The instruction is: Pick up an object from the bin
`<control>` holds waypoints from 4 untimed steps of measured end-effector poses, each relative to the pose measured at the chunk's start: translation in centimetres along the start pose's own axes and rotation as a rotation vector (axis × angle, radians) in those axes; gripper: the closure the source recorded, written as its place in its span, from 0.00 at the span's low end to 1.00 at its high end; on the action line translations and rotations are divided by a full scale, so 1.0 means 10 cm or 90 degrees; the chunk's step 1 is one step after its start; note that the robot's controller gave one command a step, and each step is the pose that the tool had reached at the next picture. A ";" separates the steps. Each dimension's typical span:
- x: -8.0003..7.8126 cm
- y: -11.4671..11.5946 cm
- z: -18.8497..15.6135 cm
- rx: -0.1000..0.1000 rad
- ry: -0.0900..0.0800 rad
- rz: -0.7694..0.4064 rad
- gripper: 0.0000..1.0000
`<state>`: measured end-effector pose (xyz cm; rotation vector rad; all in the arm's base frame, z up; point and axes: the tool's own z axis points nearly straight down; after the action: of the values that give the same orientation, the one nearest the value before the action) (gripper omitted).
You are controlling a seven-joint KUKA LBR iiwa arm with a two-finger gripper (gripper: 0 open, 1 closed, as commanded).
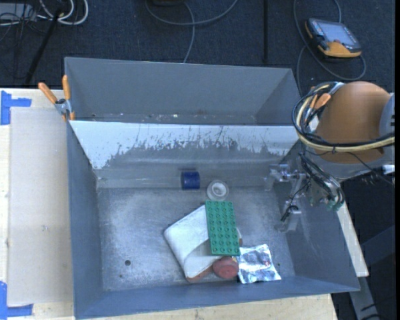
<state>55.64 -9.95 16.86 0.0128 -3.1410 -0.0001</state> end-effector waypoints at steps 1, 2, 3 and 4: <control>0.20 0.48 0.93 -0.002 0.004 -0.124 0.00; 0.39 0.90 0.95 -0.001 -0.001 -0.108 0.00; 0.19 1.08 0.99 0.000 -0.001 -0.067 0.00; 0.18 1.07 0.98 0.000 -0.002 -0.068 1.00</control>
Offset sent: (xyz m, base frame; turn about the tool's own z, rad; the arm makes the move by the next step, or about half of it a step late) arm -0.0187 0.0453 -0.0896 -0.1941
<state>53.77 0.77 7.04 0.1804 -3.1387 0.0003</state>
